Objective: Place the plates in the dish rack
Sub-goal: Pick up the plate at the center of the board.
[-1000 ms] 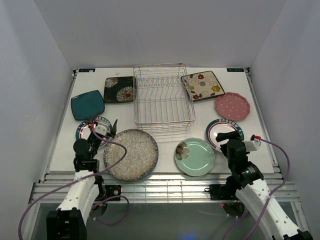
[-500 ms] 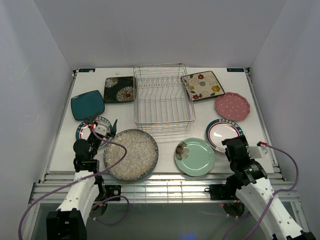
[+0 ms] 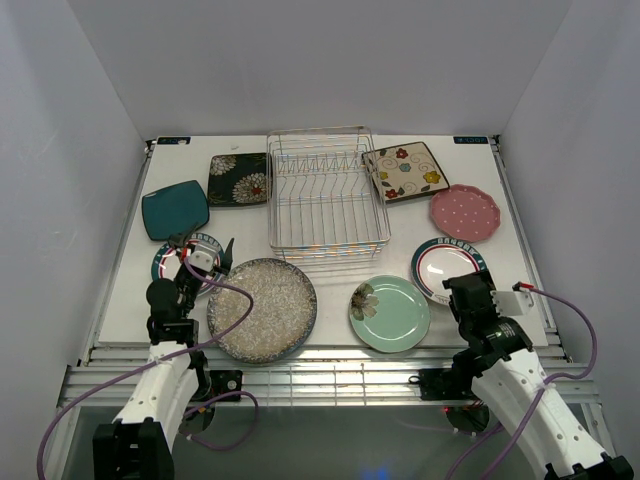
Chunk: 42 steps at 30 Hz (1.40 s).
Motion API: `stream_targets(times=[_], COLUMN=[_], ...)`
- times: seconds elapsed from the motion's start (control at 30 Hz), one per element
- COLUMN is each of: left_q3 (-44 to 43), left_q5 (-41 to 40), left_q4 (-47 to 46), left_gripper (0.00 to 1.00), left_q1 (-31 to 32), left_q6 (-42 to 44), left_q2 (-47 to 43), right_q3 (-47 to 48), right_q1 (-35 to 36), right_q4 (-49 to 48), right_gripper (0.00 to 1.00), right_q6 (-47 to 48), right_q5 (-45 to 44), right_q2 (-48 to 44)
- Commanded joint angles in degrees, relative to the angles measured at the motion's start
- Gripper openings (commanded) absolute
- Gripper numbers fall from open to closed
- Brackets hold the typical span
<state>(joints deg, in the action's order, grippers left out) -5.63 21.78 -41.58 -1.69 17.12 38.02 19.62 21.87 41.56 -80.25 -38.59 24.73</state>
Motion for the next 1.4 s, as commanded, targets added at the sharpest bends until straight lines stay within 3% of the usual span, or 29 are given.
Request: stream_targets(times=[0.0,0.33,0.47,0.6,0.97,1.1,1.37], left_q3=[-1.3,-1.3,-1.3,-1.2,-1.1,-1.1,-1.2], left_q5=[-0.3,-0.2,-0.2,-0.2,-0.1,0.0,-0.8], left_q4=[0.5,0.5,0.5,0.5,0.5,0.5,0.5], left_gripper=[0.98,0.98,0.98,0.98,0.98,0.98,0.98], left_q1=[0.0,0.0,0.0,-0.1,0.0,0.0,0.0], left_q6=[0.4,0.3,0.4,0.4,0.4,0.5,0.5], left_q2=[-0.4,-0.4,-0.4,-0.5,-0.6,-0.4,-0.6], right_q3=[-1.2,-3.4,-4.3,-6.3,-10.7,-11.0,-12.5], right_q1=[0.1,0.0,0.0,-0.1,-0.4,-0.6,-0.8], right_q4=[-5.3,-11.1,-12.1,-13.7,-14.9,-14.9,-16.3], right_gripper=[0.93,0.94,0.99,0.74,0.64,0.53,0.45], right_q6=[0.5,-1.7,-3.3,-6.0,-11.9,-13.7,-16.3], right_q5=[0.8,2.2,1.9,1.7,1.4,1.1,1.3], right_q2=[1.1,8.0,10.1,9.2,6.0,8.2,9.7])
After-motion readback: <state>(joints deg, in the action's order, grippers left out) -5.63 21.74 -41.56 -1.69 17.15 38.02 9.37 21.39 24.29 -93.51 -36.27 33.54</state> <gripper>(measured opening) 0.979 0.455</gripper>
